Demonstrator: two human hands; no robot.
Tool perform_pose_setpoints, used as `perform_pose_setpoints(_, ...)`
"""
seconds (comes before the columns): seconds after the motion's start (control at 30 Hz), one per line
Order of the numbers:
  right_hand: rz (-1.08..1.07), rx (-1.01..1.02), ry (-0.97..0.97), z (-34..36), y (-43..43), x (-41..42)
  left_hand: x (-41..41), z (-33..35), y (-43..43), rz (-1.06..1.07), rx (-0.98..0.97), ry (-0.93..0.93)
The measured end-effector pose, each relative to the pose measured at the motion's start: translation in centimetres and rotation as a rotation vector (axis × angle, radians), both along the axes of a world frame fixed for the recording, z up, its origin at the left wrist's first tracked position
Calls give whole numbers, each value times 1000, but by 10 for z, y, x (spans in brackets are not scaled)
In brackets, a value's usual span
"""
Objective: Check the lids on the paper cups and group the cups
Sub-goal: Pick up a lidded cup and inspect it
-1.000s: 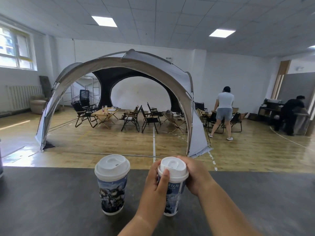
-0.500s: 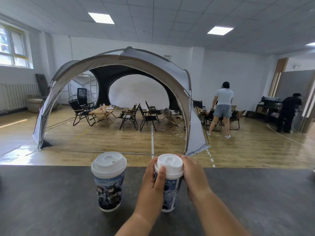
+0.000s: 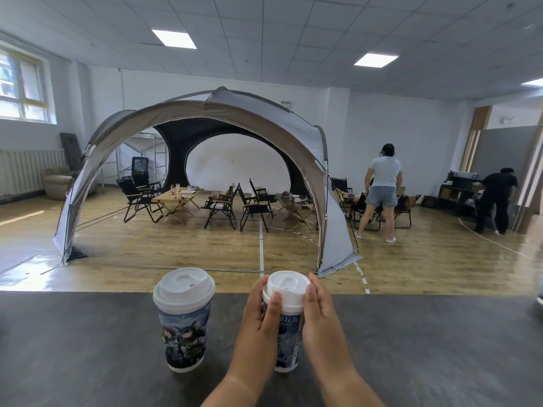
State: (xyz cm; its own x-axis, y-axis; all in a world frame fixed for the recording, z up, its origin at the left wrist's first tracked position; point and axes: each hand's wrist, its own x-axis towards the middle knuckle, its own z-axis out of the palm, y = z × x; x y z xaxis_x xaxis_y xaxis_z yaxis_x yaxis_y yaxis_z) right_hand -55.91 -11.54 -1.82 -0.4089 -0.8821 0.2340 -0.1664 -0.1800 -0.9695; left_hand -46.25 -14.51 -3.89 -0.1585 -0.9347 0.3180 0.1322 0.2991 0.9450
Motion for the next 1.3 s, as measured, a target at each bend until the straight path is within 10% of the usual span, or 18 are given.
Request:
perform_pose_setpoints(0.73,-23,-73,-168,-1,5,1,-33,13,9,70,168,325)
perform_pose_setpoints(1.3,-8,5,-191,10,0,-15,-13,25,-11,14,319,238)
